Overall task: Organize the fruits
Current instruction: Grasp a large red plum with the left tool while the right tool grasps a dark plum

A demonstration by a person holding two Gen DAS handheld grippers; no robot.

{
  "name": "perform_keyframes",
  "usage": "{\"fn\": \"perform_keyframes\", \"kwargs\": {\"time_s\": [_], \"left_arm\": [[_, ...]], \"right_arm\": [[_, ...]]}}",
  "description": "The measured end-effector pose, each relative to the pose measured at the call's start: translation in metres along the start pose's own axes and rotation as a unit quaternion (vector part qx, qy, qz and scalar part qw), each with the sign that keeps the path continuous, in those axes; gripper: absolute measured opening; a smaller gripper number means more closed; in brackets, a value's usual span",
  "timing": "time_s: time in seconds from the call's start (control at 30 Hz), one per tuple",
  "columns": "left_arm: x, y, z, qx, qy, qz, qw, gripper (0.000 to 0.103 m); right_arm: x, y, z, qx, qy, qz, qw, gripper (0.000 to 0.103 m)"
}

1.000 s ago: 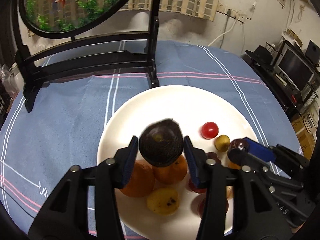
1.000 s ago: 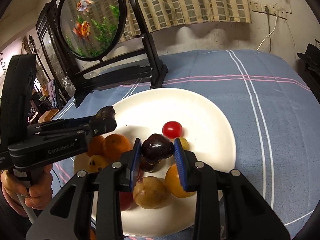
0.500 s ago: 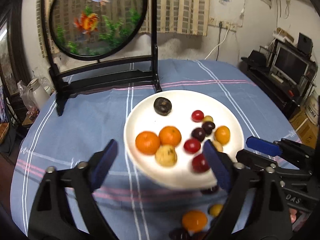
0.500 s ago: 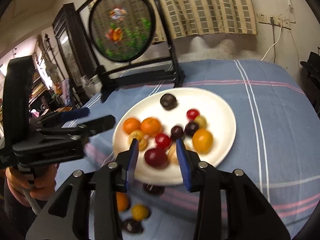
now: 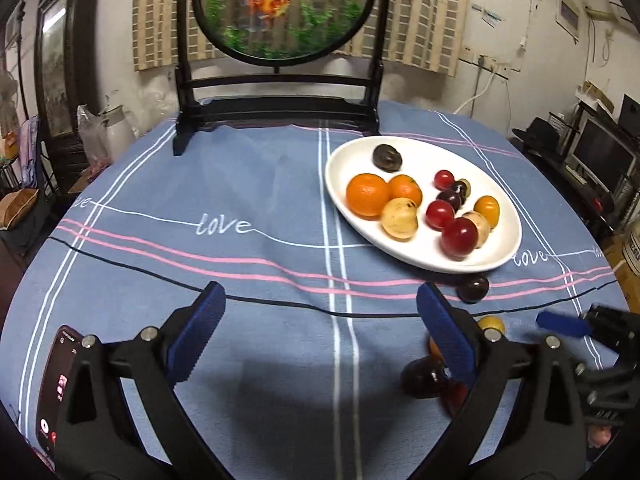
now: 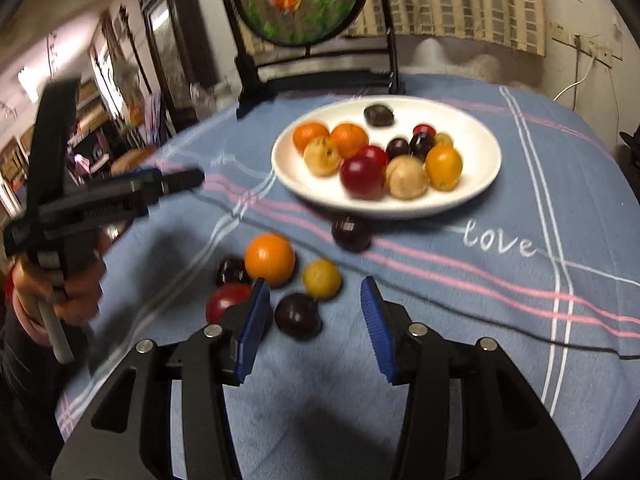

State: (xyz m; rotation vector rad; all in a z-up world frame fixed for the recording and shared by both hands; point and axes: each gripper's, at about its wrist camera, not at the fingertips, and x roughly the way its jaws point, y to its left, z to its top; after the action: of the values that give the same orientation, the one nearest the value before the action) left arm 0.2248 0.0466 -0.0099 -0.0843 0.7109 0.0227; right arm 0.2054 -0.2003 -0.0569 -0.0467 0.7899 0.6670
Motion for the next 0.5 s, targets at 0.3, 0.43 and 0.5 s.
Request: {"fn": "perform_keyframes", "kwargs": {"time_s": [0.3, 0.43, 0.5], "left_arm": [[-0.005, 0.018, 0.007, -0.046, -0.005, -0.02, 0.9987, 0.098], [-0.009, 0.017, 0.008, -0.044, -0.012, -0.023, 0.9987, 0.098], [-0.012, 0.016, 0.008, -0.042, -0.016, -0.026, 0.9987, 0.098]], "right_arm": [[0.015, 0.004, -0.006, -0.003, 0.037, 0.013, 0.999, 0.043], [0.02, 0.007, -0.008, -0.007, 0.042, 0.018, 0.999, 0.039], [0.022, 0.008, -0.009, -0.009, 0.043, 0.015, 0.999, 0.038]]}}
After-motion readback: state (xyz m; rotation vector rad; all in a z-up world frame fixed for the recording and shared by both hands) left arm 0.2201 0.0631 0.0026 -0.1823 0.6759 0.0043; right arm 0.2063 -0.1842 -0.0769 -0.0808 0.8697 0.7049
